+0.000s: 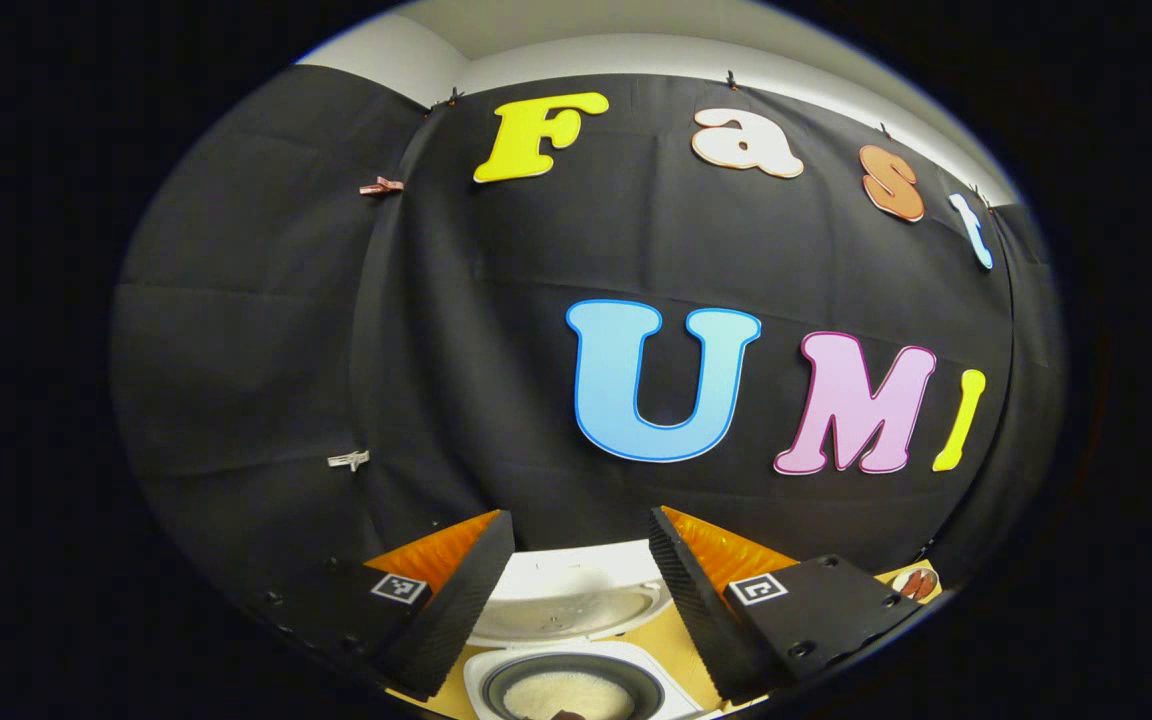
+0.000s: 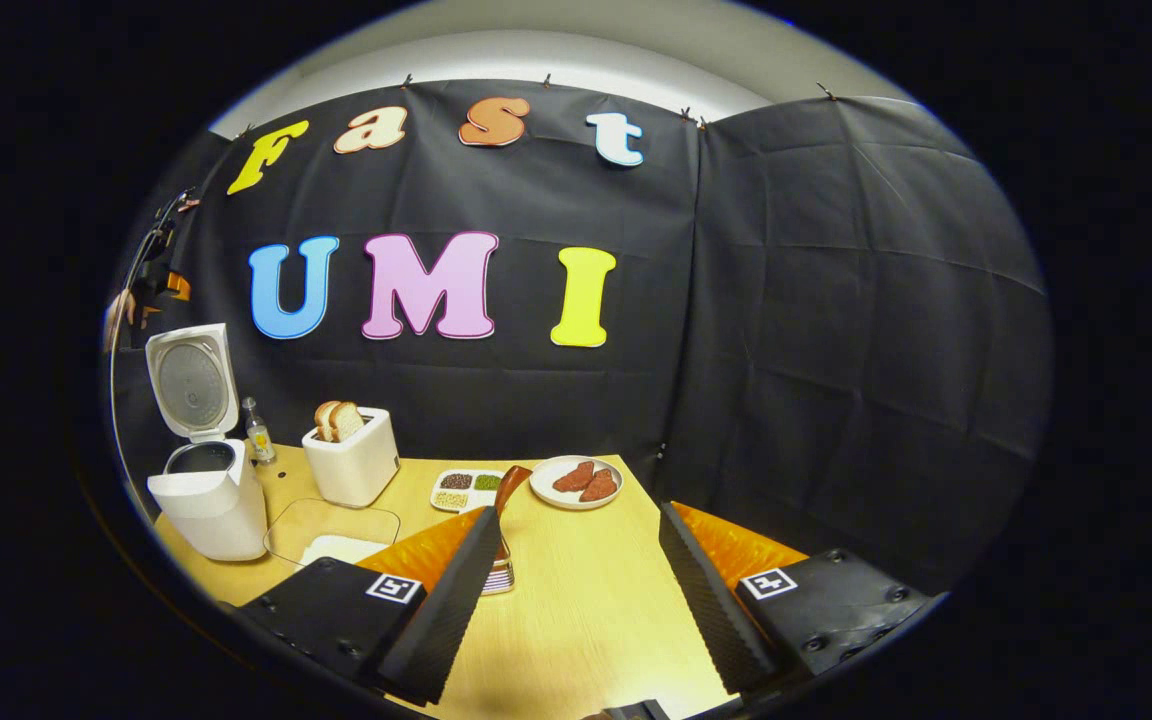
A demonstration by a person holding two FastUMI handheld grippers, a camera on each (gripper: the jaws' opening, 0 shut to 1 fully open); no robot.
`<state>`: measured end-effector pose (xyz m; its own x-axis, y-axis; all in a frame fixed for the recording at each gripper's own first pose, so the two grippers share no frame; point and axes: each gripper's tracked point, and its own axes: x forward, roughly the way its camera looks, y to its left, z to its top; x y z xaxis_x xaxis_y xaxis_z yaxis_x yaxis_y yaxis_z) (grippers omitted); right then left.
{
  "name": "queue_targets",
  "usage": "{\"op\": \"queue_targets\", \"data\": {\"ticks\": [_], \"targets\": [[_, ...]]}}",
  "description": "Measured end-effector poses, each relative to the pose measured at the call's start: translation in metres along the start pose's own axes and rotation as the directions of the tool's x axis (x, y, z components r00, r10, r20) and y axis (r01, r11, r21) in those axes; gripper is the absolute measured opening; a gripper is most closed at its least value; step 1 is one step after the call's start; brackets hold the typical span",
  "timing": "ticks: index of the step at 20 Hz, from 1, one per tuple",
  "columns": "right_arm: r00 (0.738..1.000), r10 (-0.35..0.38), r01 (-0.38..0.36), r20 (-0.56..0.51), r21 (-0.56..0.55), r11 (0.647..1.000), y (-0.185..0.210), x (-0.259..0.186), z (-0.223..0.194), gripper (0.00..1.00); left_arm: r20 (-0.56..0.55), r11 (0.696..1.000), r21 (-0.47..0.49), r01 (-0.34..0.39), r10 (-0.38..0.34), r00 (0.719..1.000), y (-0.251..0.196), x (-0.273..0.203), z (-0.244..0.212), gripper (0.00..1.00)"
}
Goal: Close the left gripper, press the button to open the rice cooker; take a wooden spoon from the chopstick holder with the right hand, scoop a spoonful of rice and pour it into the rice cooker, then put the wooden spoon back into the chopstick holder.
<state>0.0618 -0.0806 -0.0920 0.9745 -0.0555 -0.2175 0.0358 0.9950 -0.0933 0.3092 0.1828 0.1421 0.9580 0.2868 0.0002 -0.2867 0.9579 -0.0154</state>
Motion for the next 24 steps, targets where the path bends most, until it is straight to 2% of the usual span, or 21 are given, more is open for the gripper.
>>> {"op": "queue_targets", "data": {"ticks": [5, 9, 11, 15, 24], "targets": [[0.998, -0.062, 0.062, -0.026, 0.013, 0.998, 0.000, -0.024, -0.012, 1.00, -0.057, 1.000, -0.021, 0.012, -0.013, 0.998, -0.003, 0.054, -0.020, 0.94], [0.994, -0.105, 0.105, -0.038, 0.012, 0.994, -0.005, -0.032, -0.018, 0.99, -0.152, 1.000, 0.023, -0.002, 0.005, 0.988, -0.001, 0.074, -0.051, 0.94], [0.992, -0.114, 0.115, -0.050, 0.018, 0.993, -0.007, -0.034, -0.022, 0.99, -0.149, 0.999, 0.042, -0.010, 0.016, 0.989, -0.001, 0.078, -0.048, 0.96], [0.992, -0.100, 0.103, -0.070, 0.035, 0.994, -0.002, -0.029, -0.029, 1.00, -0.198, 0.999, 0.031, -0.013, 0.019, 0.980, -0.005, 0.071, -0.054, 0.96], [0.996, 0.015, -0.011, -0.087, 0.045, 0.999, 0.023, -0.007, -0.037, 1.00, -0.319, 1.000, -0.009, -0.021, 0.017, 0.948, -0.026, 0.011, -0.079, 0.97]]}}
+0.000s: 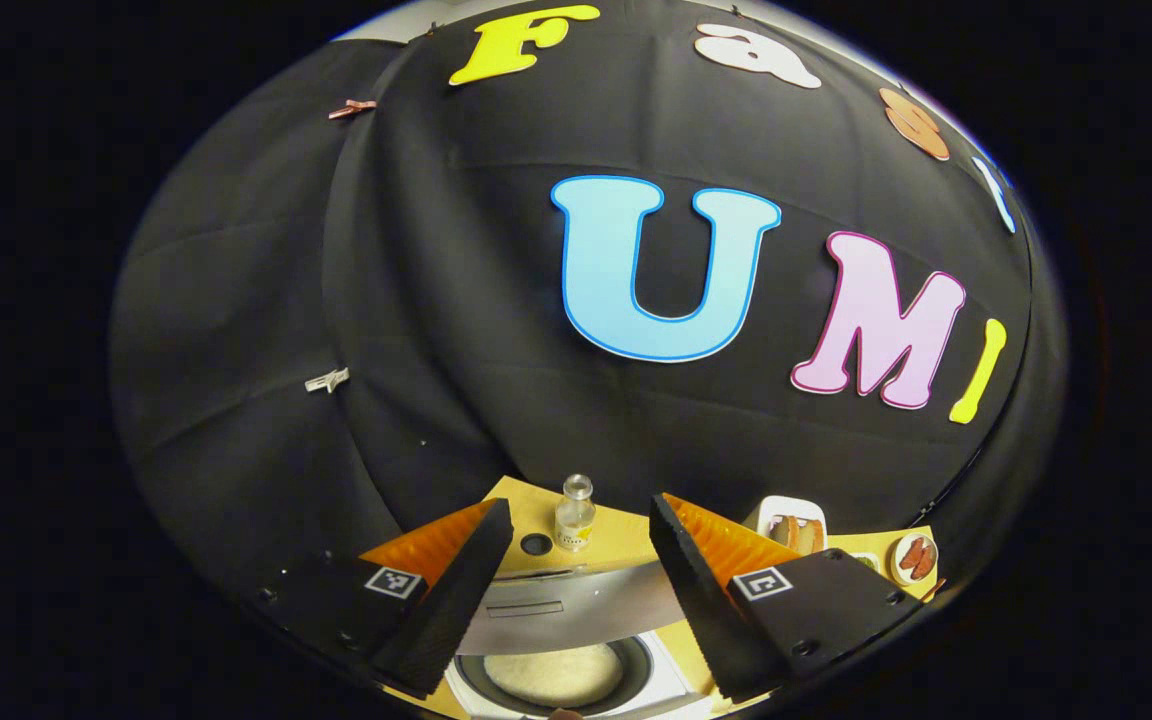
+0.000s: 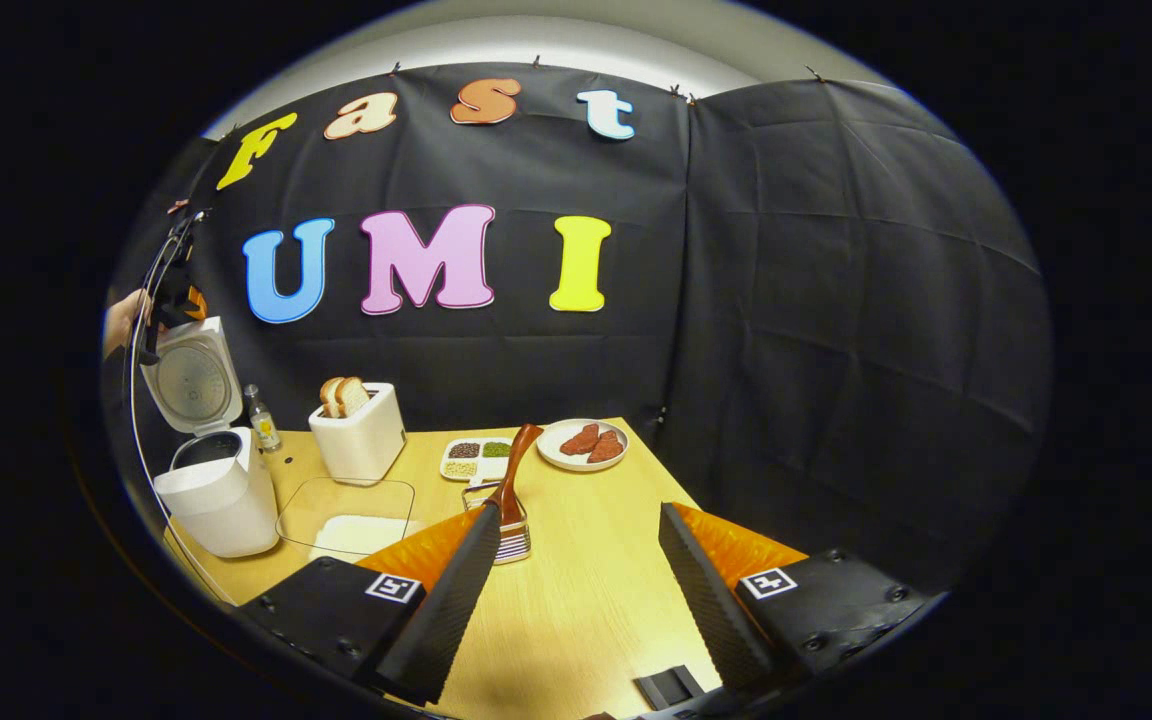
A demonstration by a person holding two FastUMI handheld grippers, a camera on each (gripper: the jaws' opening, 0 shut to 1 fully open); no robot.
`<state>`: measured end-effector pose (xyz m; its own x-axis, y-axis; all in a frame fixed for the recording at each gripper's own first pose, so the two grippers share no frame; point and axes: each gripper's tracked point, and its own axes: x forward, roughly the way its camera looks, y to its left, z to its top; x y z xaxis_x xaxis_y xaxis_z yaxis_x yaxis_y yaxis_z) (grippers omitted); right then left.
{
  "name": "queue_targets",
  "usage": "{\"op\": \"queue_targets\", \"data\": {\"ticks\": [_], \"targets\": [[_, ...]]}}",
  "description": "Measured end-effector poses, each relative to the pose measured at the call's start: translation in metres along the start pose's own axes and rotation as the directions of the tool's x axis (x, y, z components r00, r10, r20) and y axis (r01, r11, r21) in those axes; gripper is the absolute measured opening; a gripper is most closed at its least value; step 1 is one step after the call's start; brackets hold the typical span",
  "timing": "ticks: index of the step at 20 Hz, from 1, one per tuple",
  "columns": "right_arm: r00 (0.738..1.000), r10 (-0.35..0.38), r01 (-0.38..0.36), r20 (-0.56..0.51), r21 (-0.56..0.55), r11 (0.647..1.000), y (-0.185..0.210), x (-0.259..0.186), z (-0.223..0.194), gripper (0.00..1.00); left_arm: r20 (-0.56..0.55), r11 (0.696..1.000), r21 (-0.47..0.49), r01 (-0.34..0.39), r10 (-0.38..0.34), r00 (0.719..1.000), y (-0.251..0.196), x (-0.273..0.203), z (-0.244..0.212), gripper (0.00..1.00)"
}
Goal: Close the left gripper, press the button to open the rice cooker; take a wooden spoon from the chopstick holder with the right hand, scoop a spoonful of rice and pour it into the rice cooker, then put the wooden spoon back into the chopstick holder.
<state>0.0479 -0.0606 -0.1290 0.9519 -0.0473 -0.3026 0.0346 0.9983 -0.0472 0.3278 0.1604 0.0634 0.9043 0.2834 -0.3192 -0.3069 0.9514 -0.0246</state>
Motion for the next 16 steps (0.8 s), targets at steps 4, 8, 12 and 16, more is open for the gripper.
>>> {"op": "queue_targets", "data": {"ticks": [4, 8, 12, 16], "targets": [[0.999, 0.031, -0.031, -0.027, 0.007, 0.999, 0.003, 0.008, -0.008, 1.00, -0.018, 1.000, 0.009, 0.002, -0.002, 1.000, -0.011, -0.023, -0.030, 0.97], [0.998, 0.053, -0.053, -0.036, 0.009, 0.999, 0.002, 0.015, -0.011, 1.00, -0.070, 1.000, -0.027, 0.005, -0.006, 0.998, -0.019, -0.035, -0.070, 0.97], [0.997, 0.061, -0.060, -0.041, 0.007, 0.998, -0.002, 0.020, -0.013, 1.00, -0.098, 1.000, 0.017, -0.012, 0.014, 0.995, -0.022, -0.041, -0.104, 0.97], [0.997, 0.054, -0.053, -0.058, 0.017, 0.998, -0.009, 0.023, -0.019, 1.00, -0.124, 0.998, 0.052, -0.024, 0.030, 0.992, -0.028, -0.043, -0.142, 0.98]]}}
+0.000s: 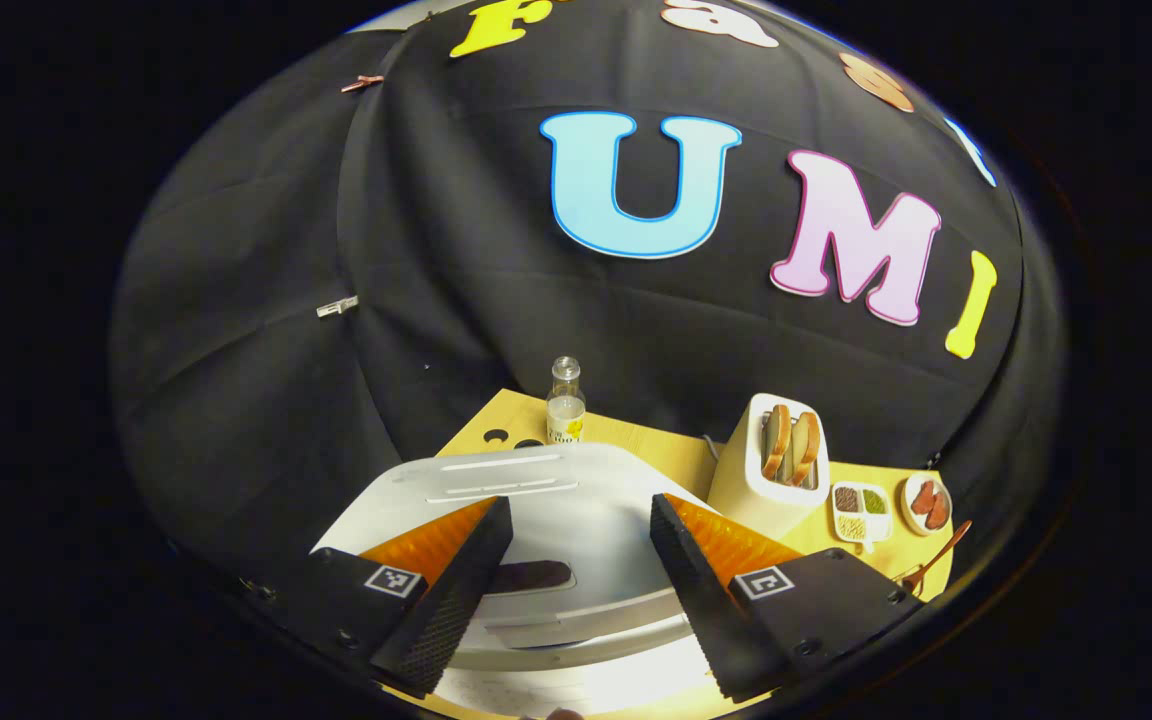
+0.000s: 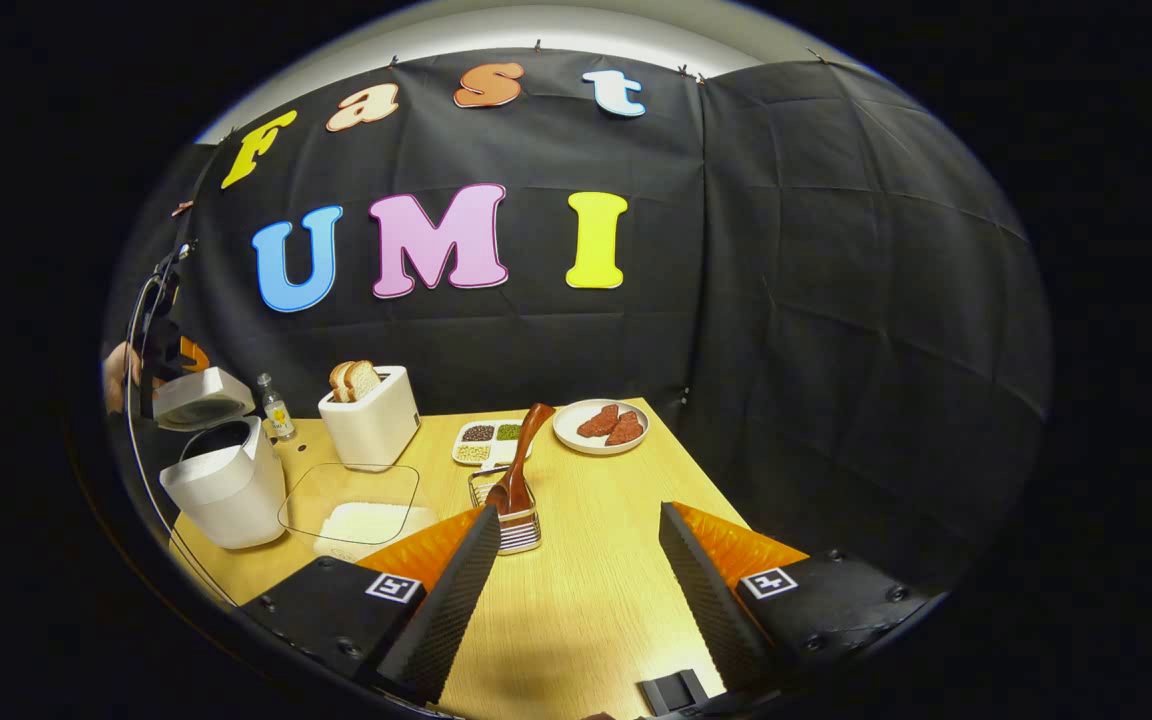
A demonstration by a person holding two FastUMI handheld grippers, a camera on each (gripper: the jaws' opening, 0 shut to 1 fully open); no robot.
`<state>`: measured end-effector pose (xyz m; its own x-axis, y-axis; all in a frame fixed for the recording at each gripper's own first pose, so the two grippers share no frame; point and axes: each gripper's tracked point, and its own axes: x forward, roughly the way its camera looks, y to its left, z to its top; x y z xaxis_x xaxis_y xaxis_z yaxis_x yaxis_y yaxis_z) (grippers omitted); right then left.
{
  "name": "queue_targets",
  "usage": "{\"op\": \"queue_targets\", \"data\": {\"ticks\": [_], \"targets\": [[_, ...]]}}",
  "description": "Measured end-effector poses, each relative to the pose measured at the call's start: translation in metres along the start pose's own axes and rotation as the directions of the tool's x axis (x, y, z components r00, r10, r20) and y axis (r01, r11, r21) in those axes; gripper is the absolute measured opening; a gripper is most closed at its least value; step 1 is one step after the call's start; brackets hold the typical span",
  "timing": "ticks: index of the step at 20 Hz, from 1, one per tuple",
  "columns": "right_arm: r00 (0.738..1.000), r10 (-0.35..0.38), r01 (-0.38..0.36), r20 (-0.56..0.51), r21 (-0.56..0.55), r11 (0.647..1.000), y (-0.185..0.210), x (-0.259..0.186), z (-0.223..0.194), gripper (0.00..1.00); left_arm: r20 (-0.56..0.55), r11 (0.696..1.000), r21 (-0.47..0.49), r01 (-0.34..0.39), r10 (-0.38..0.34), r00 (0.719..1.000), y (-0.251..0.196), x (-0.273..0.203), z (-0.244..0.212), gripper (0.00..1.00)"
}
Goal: Close the left gripper, press the button to open the rice cooker; take a wooden spoon from the chopstick holder with the right hand, scoop a spoonful of rice and pour it into the rice cooker, then put the wooden spoon back into the chopstick holder.
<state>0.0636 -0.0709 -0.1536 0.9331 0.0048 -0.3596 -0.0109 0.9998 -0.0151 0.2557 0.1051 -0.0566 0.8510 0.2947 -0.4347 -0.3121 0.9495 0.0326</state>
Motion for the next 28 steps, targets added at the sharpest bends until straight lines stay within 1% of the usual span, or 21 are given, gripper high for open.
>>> {"op": "queue_targets", "data": {"ticks": [2, 5, 7, 9, 12, 14, 17, 21, 25, 26, 28], "targets": [[1.000, -0.001, 0.001, -0.007, 0.000, 1.000, -0.002, -0.001, -0.003, 1.00, -0.001, 0.999, 0.040, -0.010, 0.010, 1.000, -0.003, 0.002, -0.014, 0.98], [1.000, -0.001, 0.001, -0.026, -0.002, 1.000, -0.005, -0.001, -0.009, 1.00, -0.040, 1.000, 0.027, -0.014, 0.015, 0.999, -0.006, 0.005, -0.041, 0.98], [0.999, -0.001, 0.001, -0.034, 0.000, 1.000, -0.006, 0.000, -0.012, 1.00, -0.059, 0.999, 0.046, -0.019, 0.021, 0.998, -0.009, 0.007, -0.058, 0.98], [0.999, -0.002, 0.002, -0.040, -0.004, 1.000, -0.007, -0.001, -0.016, 1.00, -0.069, 0.997, 0.067, -0.030, 0.034, 0.997, -0.010, 0.012, -0.070, 0.98], [0.999, -0.003, 0.003, -0.051, -0.007, 1.000, -0.008, -0.001, -0.019, 1.00, -0.087, 0.997, 0.060, -0.040, 0.045, 0.995, -0.012, 0.015, -0.083, 0.98], [0.998, -0.003, 0.002, -0.056, -0.004, 1.000, -0.007, -0.002, -0.022, 1.00, -0.066, 0.996, 0.080, -0.043, 0.048, 0.997, -0.012, 0.016, -0.087, 0.98], [0.998, -0.001, 0.000, -0.065, -0.007, 1.000, -0.006, -0.002, -0.025, 1.00, -0.055, 0.996, 0.081, -0.036, 0.040, 0.998, -0.014, 0.018, -0.091, 0.98], [0.997, 0.014, -0.015, -0.076, -0.010, 1.000, 0.000, -0.002, -0.029, 1.00, -0.051, 0.996, 0.091, -0.009, 0.014, 0.999, -0.016, 0.019, -0.093, 0.99], [0.997, 0.040, -0.041, -0.072, -0.009, 0.999, 0.009, -0.001, -0.025, 1.00, -0.044, 0.992, 0.124, 0.016, -0.011, 0.999, -0.018, 0.012, -0.089, 0.98], [0.997, 0.044, -0.045, -0.064, -0.013, 0.999, 0.010, 0.001, -0.021, 1.00, -0.022, 0.992, 0.129, 0.017, -0.015, 1.000, -0.018, 0.003, -0.082, 0.98], [0.998, 0.049, -0.050, -0.041, -0.021, 0.999, 0.010, 0.004, -0.010, 1.00, 0.062, 0.988, 0.153, 0.026, -0.036, 0.997, -0.024, -0.021, -0.063, 0.97]]}}
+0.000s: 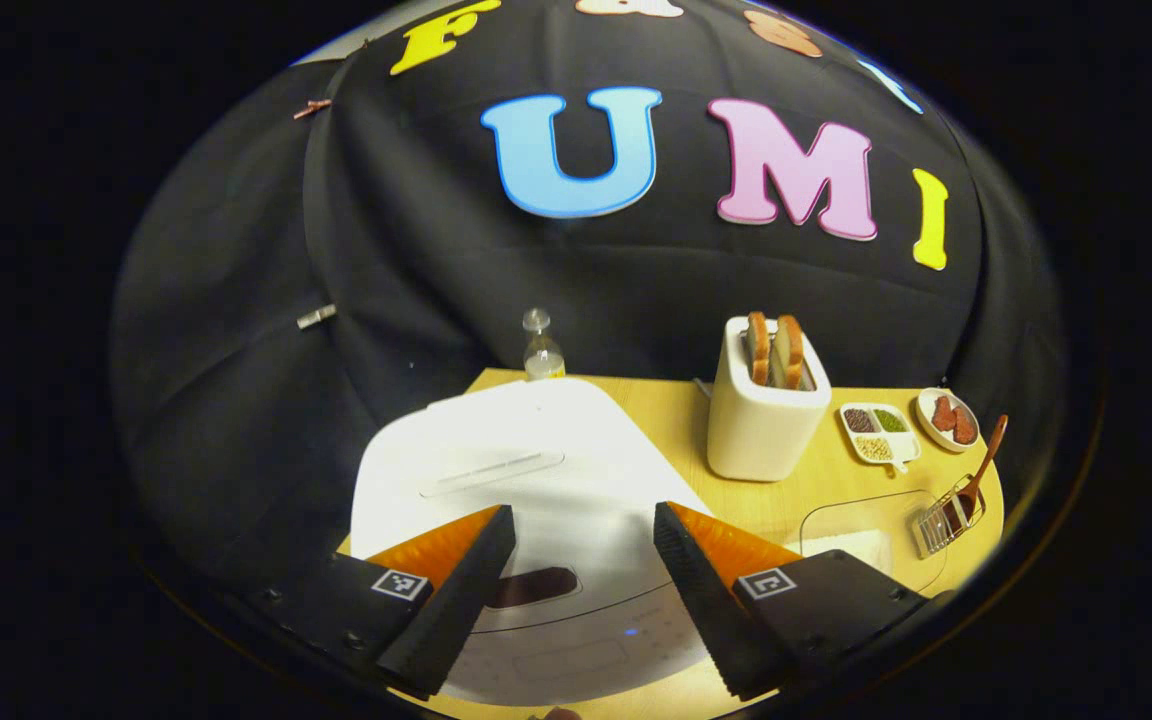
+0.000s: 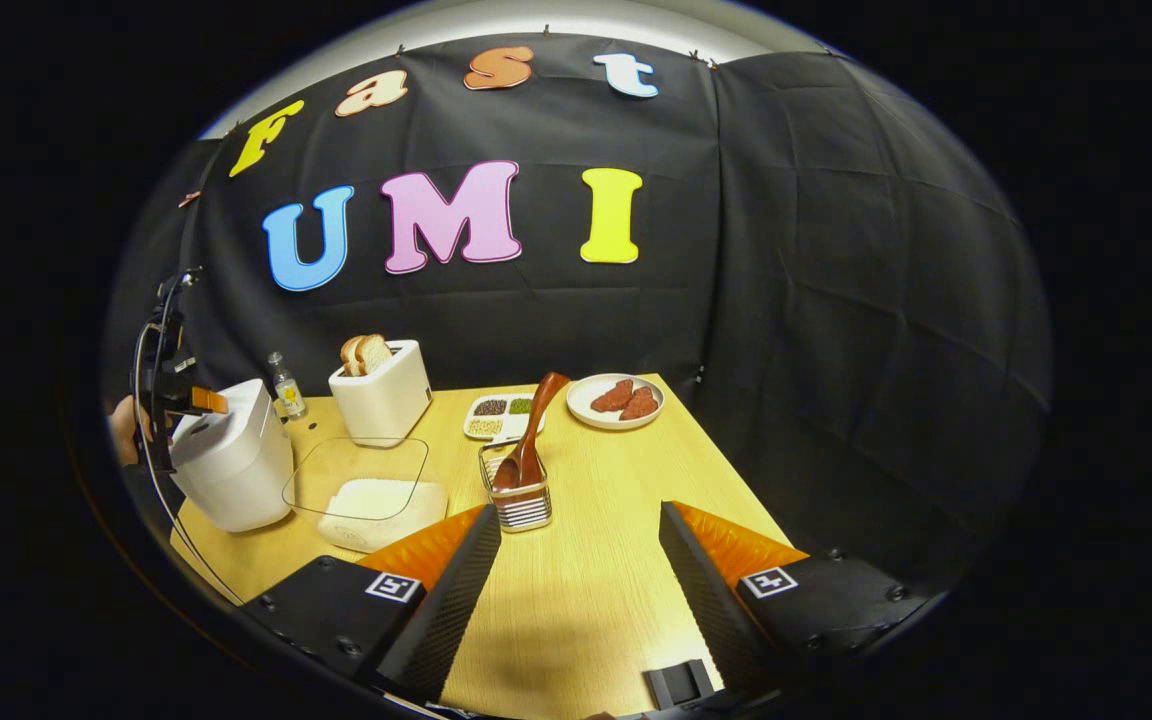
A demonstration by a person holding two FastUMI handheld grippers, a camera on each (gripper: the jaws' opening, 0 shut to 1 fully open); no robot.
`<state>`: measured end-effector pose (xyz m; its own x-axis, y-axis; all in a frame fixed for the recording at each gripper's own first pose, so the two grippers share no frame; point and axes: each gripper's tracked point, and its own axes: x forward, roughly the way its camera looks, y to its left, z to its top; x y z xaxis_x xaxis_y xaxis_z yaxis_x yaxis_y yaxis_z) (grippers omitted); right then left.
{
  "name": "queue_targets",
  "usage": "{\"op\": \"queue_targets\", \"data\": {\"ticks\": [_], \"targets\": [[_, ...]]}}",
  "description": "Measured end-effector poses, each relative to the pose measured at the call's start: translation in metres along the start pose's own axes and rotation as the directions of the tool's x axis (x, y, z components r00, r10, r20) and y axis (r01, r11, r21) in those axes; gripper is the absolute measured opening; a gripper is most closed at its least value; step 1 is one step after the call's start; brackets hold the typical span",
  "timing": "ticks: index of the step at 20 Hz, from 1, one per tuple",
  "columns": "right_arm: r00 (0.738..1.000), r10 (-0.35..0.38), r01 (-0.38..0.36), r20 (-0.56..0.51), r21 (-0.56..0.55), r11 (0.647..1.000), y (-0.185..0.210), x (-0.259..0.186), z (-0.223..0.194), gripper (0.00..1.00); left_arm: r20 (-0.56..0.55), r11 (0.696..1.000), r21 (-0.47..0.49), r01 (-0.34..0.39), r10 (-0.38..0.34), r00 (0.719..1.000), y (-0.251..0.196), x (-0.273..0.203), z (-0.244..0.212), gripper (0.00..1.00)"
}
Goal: Close the left gripper, press the button to open the rice cooker; take a wooden spoon from the chopstick holder with the right hand, scoop a spoonful of rice and pour it into the rice cooker, then put the wooden spoon back into the chopstick holder.
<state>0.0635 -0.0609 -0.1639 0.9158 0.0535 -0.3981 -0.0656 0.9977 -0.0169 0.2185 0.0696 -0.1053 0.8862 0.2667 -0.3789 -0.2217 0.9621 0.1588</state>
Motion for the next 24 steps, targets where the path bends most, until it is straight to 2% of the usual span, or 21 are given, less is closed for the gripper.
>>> {"op": "queue_targets", "data": {"ticks": [5, 10, 12, 14, 17, 19, 21, 24], "targets": [[0.996, 0.018, -0.018, 0.092, -0.002, 1.000, 0.004, 0.002, 0.053, 1.00, 0.203, 0.996, 0.037, 0.077, -0.083, 0.976, -0.026, -0.082, 0.060, 0.96], [0.982, 0.031, -0.031, 0.187, -0.003, 1.000, 0.004, -0.011, 0.109, 1.00, 0.274, 0.982, -0.048, 0.181, -0.161, 0.948, -0.044, -0.137, 0.071, 0.95], [0.975, 0.036, -0.035, 0.221, -0.009, 0.999, 0.001, -0.021, 0.127, 0.99, 0.298, 0.979, -0.069, 0.192, -0.164, 0.940, -0.037, -0.161, 0.072, 0.95], [0.973, 0.064, -0.067, 0.223, 0.008, 0.998, 0.006, -0.031, 0.135, 1.00, 0.321, 0.977, -0.079, 0.197, -0.162, 0.933, -0.028, -0.180, 0.075, 0.96], [0.978, 0.085, -0.091, 0.189, 0.021, 0.996, 0.005, -0.037, 0.134, 0.99, 0.341, 0.984, -0.037, 0.175, -0.152, 0.928, -0.012, -0.201, 0.076, 0.96], [0.976, 0.071, -0.073, 0.206, 0.001, 0.997, 0.003, -0.040, 0.135, 0.99, 0.337, 0.985, -0.029, 0.170, -0.150, 0.929, -0.008, -0.209, 0.071, 0.96], [0.975, 0.053, -0.052, 0.216, -0.011, 0.999, 0.006, -0.044, 0.135, 0.99, 0.319, 0.985, -0.063, 0.162, -0.134, 0.938, -0.003, -0.212, 0.062, 0.96], [0.959, 0.024, -0.018, 0.284, -0.024, 1.000, 0.008, -0.055, 0.151, 0.99, 0.320, 0.982, -0.117, 0.151, -0.106, 0.941, 0.006, -0.214, 0.059, 0.96]]}}
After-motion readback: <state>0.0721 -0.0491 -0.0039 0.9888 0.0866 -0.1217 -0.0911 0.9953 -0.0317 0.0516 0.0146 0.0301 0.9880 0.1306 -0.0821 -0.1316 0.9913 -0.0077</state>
